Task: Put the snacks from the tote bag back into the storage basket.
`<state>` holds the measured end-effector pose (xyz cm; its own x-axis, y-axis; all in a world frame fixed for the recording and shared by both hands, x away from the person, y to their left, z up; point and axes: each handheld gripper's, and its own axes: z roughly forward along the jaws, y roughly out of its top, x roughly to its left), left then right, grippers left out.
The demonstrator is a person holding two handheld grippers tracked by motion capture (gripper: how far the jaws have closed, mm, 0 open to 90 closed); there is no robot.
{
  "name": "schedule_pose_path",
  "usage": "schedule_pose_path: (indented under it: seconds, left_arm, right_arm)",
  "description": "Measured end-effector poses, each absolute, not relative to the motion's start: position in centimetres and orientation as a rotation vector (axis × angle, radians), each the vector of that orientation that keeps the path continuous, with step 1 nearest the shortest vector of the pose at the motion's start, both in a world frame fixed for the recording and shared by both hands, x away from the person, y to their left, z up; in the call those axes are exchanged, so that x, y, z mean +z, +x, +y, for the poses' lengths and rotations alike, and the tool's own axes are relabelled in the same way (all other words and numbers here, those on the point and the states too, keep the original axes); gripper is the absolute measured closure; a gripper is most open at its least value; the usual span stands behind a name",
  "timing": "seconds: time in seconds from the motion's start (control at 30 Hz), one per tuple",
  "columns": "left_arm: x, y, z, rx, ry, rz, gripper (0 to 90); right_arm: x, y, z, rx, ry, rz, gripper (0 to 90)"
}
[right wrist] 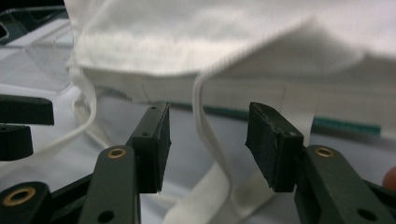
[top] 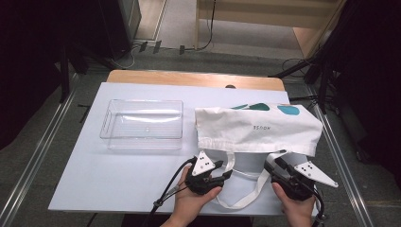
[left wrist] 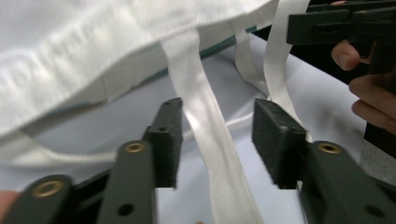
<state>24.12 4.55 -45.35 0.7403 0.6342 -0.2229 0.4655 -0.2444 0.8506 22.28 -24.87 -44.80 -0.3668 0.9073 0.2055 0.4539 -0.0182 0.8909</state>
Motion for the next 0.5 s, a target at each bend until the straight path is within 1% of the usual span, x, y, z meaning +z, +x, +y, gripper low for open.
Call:
schedule_pose_path:
  seconds: [0.03, 0.07, 0.17, 0.2, 0.23, 0.3, 0.33, 0.37, 0.5]
  left_arm:
    - [-45.6, 24.0, 4.4, 0.187, 1.915, 0.842, 45.5]
    - [-46.0, 23.9, 4.1, 0.171, 1.951, 0.842, 43.4]
    - [-46.5, 23.7, 3.7, 0.157, 1.986, 0.841, 42.4]
    - [-46.6, 23.5, 3.6, 0.162, 1.995, 0.844, 48.3]
    - [-46.7, 23.4, 3.6, 0.168, 1.999, 0.840, 58.5]
    - [-46.6, 23.4, 3.7, 0.165, 2.005, 0.823, 79.6]
    - [-46.6, 23.5, 3.8, 0.154, 2.005, 0.814, 79.6]
    - [-46.4, 23.7, 4.0, 0.142, 2.004, 0.810, 88.6]
    - [-46.3, 23.8, 4.1, 0.121, 1.998, 0.793, 88.8]
  right_arm:
    - [-45.2, 22.0, -25.0, 1.342, 1.431, 1.864, 48.6]
    - [-45.4, 21.9, -25.0, 1.325, 1.433, 1.878, 47.3]
    - [-46.1, 21.7, -25.0, 1.285, 1.480, 1.910, 46.4]
    - [-46.8, 21.5, -24.9, 1.266, 1.521, 1.941, 48.4]
    - [-47.1, 21.5, -24.8, 1.242, 1.526, 1.964, 54.7]
    - [-47.4, 21.4, -24.7, 1.228, 1.506, 2.006, 75.9]
    - [-47.4, 21.4, -24.7, 1.228, 1.506, 2.006, 75.9]
    - [-47.2, 21.6, -24.8, 1.307, 1.481, 2.031, 87.8]
    - [-46.6, 21.6, -24.5, 1.341, 1.429, 2.016, 90.0]
